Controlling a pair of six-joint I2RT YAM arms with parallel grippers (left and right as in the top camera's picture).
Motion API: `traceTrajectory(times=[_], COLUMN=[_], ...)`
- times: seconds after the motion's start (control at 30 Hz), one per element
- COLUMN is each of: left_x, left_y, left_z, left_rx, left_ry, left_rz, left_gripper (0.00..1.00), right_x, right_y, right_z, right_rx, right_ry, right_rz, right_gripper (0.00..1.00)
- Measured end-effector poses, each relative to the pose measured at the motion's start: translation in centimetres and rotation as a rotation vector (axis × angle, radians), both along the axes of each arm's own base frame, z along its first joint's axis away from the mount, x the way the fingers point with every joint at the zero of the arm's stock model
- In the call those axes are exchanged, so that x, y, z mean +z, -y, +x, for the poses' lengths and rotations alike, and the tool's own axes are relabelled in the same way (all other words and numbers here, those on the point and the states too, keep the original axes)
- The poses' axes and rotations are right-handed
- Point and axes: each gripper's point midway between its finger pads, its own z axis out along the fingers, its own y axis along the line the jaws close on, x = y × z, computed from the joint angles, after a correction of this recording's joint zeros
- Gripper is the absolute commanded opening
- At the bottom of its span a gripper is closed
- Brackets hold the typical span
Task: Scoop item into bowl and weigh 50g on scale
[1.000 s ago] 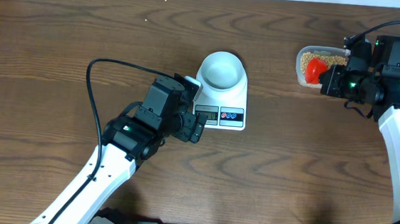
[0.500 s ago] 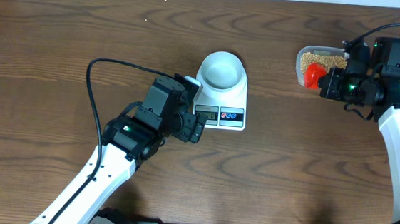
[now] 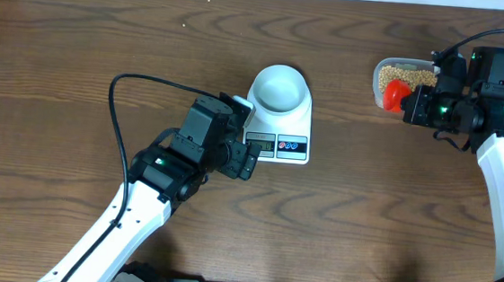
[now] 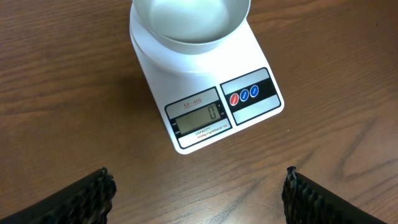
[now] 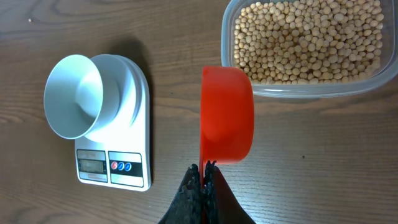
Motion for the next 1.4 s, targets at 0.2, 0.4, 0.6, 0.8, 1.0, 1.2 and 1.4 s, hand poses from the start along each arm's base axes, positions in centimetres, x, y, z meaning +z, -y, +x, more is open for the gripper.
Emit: traceTrajectory(times=[0.2,0.4,0.6,0.8,1.0,1.2,1.4], left_x=[0.0,0.0,0.0,0.0,0.0,0.0,-0.1], left_y=[0.0,0.0,0.0,0.0,0.0,0.0,0.0], left_z=[0.0,0.0,0.0,0.0,0.0,0.0,0.0], left_rx=[0.0,0.0,0.0,0.0,0.0,0.0,0.0], left_ry=[0.0,0.0,0.0,0.0,0.0,-0.001,-0.003], left_rz=[0.0,0.0,0.0,0.0,0.0,0.0,0.001], left_gripper=[0.88,0.88,0.88,0.88,0.88,0.88,0.88], right_x=[0.0,0.2,0.5,0.6,3.2,5.8,8.2], right_y=[0.0,0.0,0.1,0.0,0.2,1.2,3.1], right_z=[0.0,0.3,0.7,0.8,1.6,2.4,2.3], right_rx=[0.0,0.0,0.0,-0.003,-0.011,-0.039,-0.086], right_ry=[0.001,0.016,0.037,0.038,0.087,0.14,0.152], right_rz=[0.0,-0.001,-0.003,0.0,-0.007,-0.058,-0.168], right_gripper=[0.01,0.01,0.01,0.01,0.01,0.01,0.01])
